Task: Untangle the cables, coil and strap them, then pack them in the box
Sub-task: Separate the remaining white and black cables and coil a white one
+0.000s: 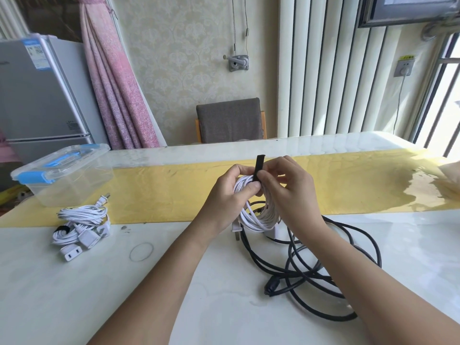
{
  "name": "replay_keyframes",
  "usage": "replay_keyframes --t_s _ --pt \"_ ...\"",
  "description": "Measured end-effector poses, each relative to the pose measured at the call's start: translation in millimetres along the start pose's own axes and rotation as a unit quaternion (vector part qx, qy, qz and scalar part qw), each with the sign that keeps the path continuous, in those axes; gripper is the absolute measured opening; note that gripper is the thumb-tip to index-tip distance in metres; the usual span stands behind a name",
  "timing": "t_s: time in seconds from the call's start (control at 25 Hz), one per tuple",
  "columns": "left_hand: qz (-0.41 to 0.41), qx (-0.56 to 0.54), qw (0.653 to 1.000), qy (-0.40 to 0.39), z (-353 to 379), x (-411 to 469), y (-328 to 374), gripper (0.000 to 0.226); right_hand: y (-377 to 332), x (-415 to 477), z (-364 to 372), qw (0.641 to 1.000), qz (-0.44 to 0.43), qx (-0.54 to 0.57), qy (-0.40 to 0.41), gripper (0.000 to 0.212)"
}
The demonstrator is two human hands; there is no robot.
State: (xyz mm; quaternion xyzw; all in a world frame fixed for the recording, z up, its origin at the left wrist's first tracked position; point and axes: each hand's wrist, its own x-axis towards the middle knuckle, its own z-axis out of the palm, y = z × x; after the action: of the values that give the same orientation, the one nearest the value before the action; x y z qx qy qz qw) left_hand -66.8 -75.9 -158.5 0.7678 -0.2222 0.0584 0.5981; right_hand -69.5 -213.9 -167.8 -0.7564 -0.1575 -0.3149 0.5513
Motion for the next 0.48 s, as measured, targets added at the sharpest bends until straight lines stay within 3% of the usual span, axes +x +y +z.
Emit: replay_keyframes --t_s 0.24,0.36,0.48 --pt "0.052 0.127 0.99 0.041 -1.0 -1.0 -3.6 0.012 -4.6 -0.9 1.5 0.997 0.08 0.02 -0.01 0.007" --pt "0.054 0.134 0.989 0.043 -1.9 -1.0 -3.6 0.019 -2.9 0.2 0.6 0.998 0.065 0.02 0.008 0.011" --pt "0.034 0.116 0.991 0.05 -1.3 -0.9 -3.3 0.03 -0.7 0.3 2.0 1.0 -0.003 -0.007 0.017 0.009"
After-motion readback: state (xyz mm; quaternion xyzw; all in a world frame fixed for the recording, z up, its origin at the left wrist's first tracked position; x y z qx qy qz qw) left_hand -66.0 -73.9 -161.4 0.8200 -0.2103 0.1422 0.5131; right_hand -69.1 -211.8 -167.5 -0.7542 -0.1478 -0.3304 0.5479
